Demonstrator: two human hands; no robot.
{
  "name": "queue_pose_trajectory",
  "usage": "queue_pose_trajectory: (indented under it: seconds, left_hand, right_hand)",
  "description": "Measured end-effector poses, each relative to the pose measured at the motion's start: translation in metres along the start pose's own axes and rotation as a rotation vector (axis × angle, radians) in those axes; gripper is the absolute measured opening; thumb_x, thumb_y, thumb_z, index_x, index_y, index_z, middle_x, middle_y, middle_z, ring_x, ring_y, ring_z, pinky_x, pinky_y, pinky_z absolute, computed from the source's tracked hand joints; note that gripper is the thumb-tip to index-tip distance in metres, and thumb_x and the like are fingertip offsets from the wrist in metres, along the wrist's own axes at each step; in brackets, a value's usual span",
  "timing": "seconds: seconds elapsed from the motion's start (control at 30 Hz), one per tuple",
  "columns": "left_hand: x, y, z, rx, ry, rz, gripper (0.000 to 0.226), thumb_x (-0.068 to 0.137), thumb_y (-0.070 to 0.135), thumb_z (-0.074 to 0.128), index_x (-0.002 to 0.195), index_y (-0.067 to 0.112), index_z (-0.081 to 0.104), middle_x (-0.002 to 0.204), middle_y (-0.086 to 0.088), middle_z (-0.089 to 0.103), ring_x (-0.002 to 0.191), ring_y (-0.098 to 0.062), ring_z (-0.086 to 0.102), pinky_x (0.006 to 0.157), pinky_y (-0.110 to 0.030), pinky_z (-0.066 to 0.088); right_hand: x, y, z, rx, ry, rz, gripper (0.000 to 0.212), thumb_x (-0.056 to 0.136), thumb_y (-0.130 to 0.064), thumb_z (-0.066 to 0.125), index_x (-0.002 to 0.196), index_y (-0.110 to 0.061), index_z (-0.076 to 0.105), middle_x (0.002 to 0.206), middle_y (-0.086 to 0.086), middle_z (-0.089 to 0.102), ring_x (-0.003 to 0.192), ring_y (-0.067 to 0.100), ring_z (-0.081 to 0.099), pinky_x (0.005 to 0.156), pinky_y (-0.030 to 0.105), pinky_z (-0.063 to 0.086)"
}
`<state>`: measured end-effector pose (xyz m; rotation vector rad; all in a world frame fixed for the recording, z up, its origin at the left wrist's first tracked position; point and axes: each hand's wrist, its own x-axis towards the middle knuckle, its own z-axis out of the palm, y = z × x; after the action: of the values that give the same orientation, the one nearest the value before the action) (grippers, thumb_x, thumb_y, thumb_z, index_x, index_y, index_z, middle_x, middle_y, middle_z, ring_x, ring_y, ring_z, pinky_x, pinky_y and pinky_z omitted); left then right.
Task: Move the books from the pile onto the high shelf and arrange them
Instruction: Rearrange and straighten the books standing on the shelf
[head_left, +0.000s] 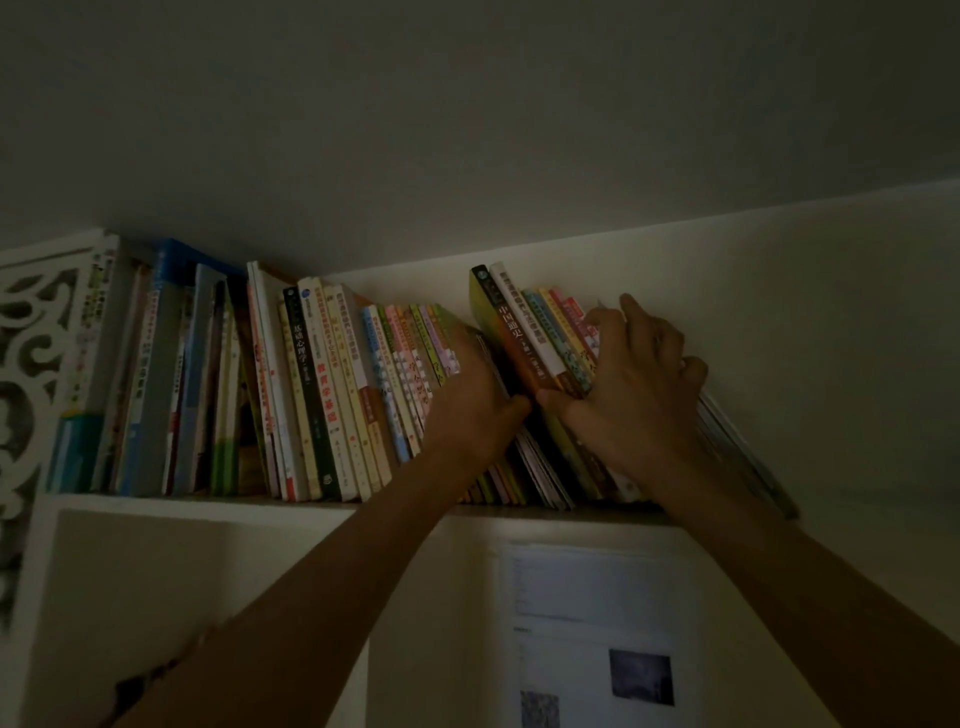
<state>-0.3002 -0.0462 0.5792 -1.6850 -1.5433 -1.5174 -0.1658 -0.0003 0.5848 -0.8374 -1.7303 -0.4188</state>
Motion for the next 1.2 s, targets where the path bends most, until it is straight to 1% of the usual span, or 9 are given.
queue_pose_trajectory:
  seconds: [0.17,0.27,0.4,0.53,0.63,0.73,0.83,1.03,1.2]
  left_hand:
    - [-0.025,0.004,-0.032,-0.228,0.119,-0.012,0.084,0.088,0.021,0.059,0.148,0.030,0.000,0.121,0.007,0.052,0.100,-0.013,0.060,0.084,-0.037,0.053]
    - [-0.040,0.009,-0.038,-0.330,0.196,-0.191,0.065,0.087,0.027,0.061,0.140,0.023,0.025,0.114,0.000,0.059,0.091,-0.011,0.061,0.079,-0.037,0.054]
    - [-0.051,0.024,-0.015,-0.493,0.055,-0.406,0.048,0.084,0.025,0.066,0.127,0.014,0.047,0.111,-0.002,0.062,0.091,-0.014,0.062,0.071,-0.028,0.054]
    - [-0.057,0.035,-0.013,-0.499,0.152,-0.367,0.024,0.092,0.009,0.051,0.116,0.010,0.055,0.100,-0.006,0.062,0.080,-0.013,0.061,0.061,-0.023,0.055]
    - [-0.071,0.047,-0.028,-0.470,0.208,-0.292,0.007,0.094,0.011,0.050,0.091,0.015,0.056,0.088,0.000,0.062,0.078,-0.010,0.062,0.058,-0.021,0.055]
    - [-0.090,0.060,-0.051,-0.492,0.264,-0.235,0.018,0.093,0.012,0.050,0.079,0.022,0.055,0.083,0.000,0.066,0.073,-0.009,0.066,0.055,-0.021,0.056]
    - [-0.105,0.078,-0.072,-0.514,0.336,-0.182,0.022,0.093,0.013,0.050,0.075,0.024,0.054,0.059,0.012,0.067,0.055,0.002,0.064,0.045,-0.014,0.051]
    - [-0.088,0.124,-0.063,-0.653,0.374,-0.116,0.011,0.092,0.015,0.053,0.091,0.026,0.056,0.089,0.010,0.064,0.079,-0.001,0.065,0.069,-0.020,0.056]
    - [-0.053,0.164,-0.008,-0.716,0.365,-0.136,0.006,0.093,0.012,0.053,0.090,0.018,0.054,0.089,0.004,0.062,0.083,-0.011,0.063,0.077,-0.026,0.055]
  right_hand:
    - [-0.002,-0.001,0.000,0.008,-0.017,-0.017,0.086,0.073,-0.059,0.064,0.140,-0.024,0.022,0.156,0.004,0.008,0.139,0.031,0.012,0.107,0.050,0.019]
    - [-0.005,-0.003,0.002,0.002,-0.023,-0.035,0.088,0.073,-0.063,0.062,0.141,-0.024,0.023,0.156,0.005,0.008,0.139,0.031,0.013,0.106,0.051,0.019]
    - [-0.006,-0.002,-0.002,-0.008,-0.077,-0.069,0.092,0.073,-0.066,0.060,0.144,-0.024,0.019,0.157,0.006,0.005,0.140,0.031,0.010,0.107,0.052,0.018]
    - [-0.001,0.013,-0.020,0.321,-0.145,-0.094,0.080,0.082,-0.039,0.066,0.145,-0.026,0.018,0.156,0.004,0.006,0.140,0.027,0.015,0.111,0.049,0.019]
    - [0.001,0.035,-0.036,0.681,-0.171,-0.038,0.072,0.084,-0.018,0.067,0.141,-0.021,0.022,0.149,0.005,0.020,0.135,0.022,0.026,0.105,0.032,0.027]
    - [-0.002,0.061,-0.044,0.743,-0.203,0.099,0.065,0.086,-0.023,0.065,0.138,-0.019,0.027,0.146,0.006,0.029,0.130,0.019,0.032,0.099,0.028,0.029]
    - [-0.012,0.087,-0.045,0.775,-0.204,0.234,0.047,0.091,-0.033,0.056,0.131,-0.014,0.040,0.140,0.007,0.040,0.120,0.015,0.040,0.094,0.025,0.030]
    - [-0.017,0.098,-0.066,0.793,-0.143,0.319,0.024,0.093,-0.034,0.053,0.109,-0.017,0.054,0.118,0.001,0.054,0.108,0.015,0.050,0.085,0.024,0.037]
    - [-0.010,0.117,-0.111,0.871,-0.017,0.356,0.013,0.095,-0.027,0.051,0.099,-0.015,0.051,0.084,-0.007,0.050,0.084,0.011,0.047,0.065,0.020,0.036]
